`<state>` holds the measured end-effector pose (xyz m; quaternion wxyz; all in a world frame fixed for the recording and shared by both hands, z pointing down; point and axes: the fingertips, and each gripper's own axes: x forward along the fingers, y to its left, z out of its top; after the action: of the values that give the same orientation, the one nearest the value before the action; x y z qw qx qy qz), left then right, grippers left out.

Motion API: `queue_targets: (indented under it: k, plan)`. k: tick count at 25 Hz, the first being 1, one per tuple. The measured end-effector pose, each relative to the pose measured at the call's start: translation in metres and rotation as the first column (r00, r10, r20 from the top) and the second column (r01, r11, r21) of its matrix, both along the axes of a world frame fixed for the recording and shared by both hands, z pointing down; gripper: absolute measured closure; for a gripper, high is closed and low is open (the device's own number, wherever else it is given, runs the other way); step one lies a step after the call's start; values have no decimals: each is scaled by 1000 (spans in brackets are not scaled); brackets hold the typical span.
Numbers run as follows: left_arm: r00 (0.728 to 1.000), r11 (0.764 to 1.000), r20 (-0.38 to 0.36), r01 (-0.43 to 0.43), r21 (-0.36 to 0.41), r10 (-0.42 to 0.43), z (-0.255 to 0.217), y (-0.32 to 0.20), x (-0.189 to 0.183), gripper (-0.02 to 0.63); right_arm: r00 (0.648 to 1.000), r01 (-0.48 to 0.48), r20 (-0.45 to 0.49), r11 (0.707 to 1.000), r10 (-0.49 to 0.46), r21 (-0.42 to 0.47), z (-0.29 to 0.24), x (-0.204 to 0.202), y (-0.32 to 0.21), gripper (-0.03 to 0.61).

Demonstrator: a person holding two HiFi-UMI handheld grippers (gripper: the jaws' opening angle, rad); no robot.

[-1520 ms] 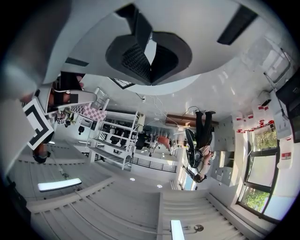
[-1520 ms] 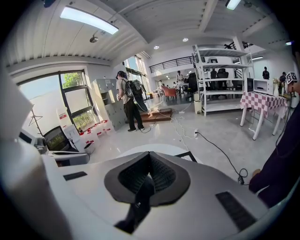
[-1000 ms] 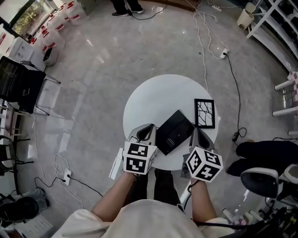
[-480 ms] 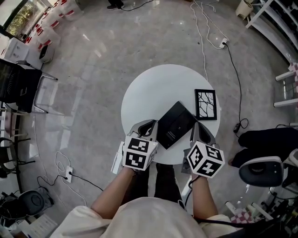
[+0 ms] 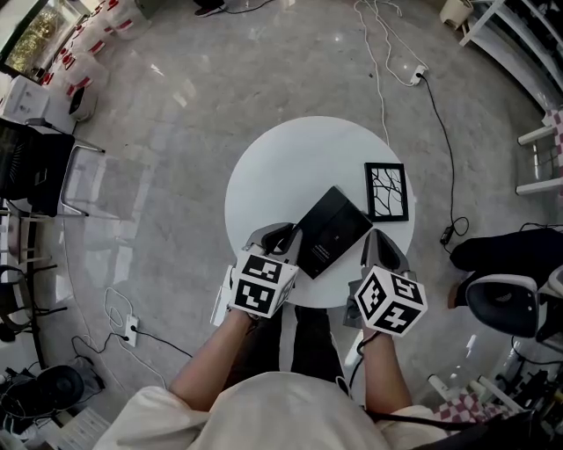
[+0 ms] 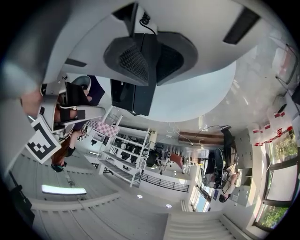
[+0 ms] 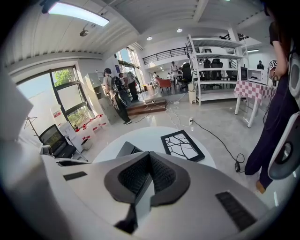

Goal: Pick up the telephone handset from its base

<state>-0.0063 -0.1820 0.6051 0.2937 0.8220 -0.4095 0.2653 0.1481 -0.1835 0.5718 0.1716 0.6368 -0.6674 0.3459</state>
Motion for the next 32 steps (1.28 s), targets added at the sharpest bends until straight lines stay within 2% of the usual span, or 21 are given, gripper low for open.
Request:
queue_targets:
  k: [2,6,11,17,23,28,32]
  plan:
    - [1000,1000,1,-12,-2,12,1,0,2,534,1000,-6,-1,1000,6,-1,0,2,1,554]
    - [999,999,-1,-49,-12,49,6,0,6,500,1000,-15,-1,1000,15,-6,3,5,3,554]
    - [994,993,-15,-109,-38,109,13,-1,14,411,1000,-20,-1,1000,20,-13,5,9,4,554]
    - [984,982,-23,-178,-58,177,20,-5,20,383,1000,-23,-1,999,23,-23,8,11,4,554]
    - [963,958,-62,-267,-106,262,27,-5,33,353,1000,-27,-1,999,27,-34,12,12,4,554]
    - [955,950,-101,-290,-116,279,31,-9,38,318,1000,-31,0,999,31,-40,15,12,3,554]
    - [943,936,-113,-327,-132,313,35,-10,43,314,999,-42,-2,998,42,-46,16,17,1,554]
